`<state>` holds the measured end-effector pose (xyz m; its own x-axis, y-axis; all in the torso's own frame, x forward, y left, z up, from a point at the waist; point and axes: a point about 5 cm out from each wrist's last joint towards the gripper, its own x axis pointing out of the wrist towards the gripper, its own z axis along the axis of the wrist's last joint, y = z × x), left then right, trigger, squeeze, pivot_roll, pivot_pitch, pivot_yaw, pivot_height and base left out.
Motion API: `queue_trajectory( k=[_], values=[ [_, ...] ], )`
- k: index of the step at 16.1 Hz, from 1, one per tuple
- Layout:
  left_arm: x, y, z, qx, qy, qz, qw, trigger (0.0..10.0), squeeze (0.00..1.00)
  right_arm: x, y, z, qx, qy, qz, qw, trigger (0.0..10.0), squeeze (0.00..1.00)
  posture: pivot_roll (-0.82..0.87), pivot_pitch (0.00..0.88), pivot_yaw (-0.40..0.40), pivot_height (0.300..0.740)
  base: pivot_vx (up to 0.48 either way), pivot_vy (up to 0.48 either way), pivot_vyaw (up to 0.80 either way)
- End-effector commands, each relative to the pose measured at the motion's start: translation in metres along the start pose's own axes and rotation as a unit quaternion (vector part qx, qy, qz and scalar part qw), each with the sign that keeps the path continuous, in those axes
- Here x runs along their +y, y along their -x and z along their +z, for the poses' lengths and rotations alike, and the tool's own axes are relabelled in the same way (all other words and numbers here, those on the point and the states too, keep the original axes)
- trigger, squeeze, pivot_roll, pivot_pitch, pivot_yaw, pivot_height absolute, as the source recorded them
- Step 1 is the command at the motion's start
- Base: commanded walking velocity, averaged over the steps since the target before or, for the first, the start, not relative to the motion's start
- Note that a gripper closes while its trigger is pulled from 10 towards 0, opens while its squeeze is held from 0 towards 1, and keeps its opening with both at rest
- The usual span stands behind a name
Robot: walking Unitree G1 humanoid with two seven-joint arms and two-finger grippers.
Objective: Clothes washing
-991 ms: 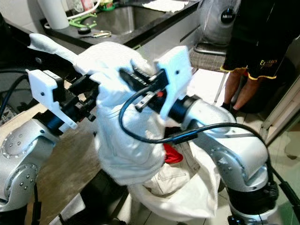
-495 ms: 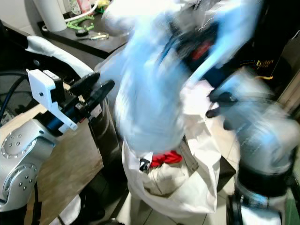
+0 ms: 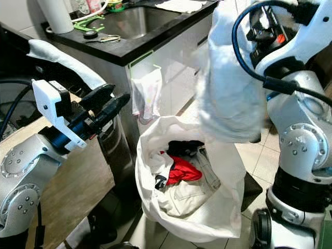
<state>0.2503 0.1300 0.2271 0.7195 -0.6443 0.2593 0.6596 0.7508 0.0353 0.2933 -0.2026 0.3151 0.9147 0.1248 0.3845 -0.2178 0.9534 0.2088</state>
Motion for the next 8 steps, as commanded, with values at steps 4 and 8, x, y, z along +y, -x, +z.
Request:
queue_trajectory(
  k=[4, 8],
  values=[
    [0.002, 0.001, -0.001, 0.006, 0.000, -0.006, 1.000, 10.0, 0.00, 0.018, 0.004, 0.004, -0.003, 0.023, 0.067, 0.997, 10.0, 0.00, -0.05, 0.000, 0.088, 0.740, 0.000, 0.000, 0.00],
    [0.003, 0.001, -0.002, 0.007, -0.002, -0.006, 1.000, 10.0, 0.00, 0.023, 0.003, 0.006, -0.006, 0.018, 0.088, 0.996, 10.0, 0.00, -0.05, 0.000, 0.084, 0.740, 0.000, 0.000, 0.00]
  ],
)
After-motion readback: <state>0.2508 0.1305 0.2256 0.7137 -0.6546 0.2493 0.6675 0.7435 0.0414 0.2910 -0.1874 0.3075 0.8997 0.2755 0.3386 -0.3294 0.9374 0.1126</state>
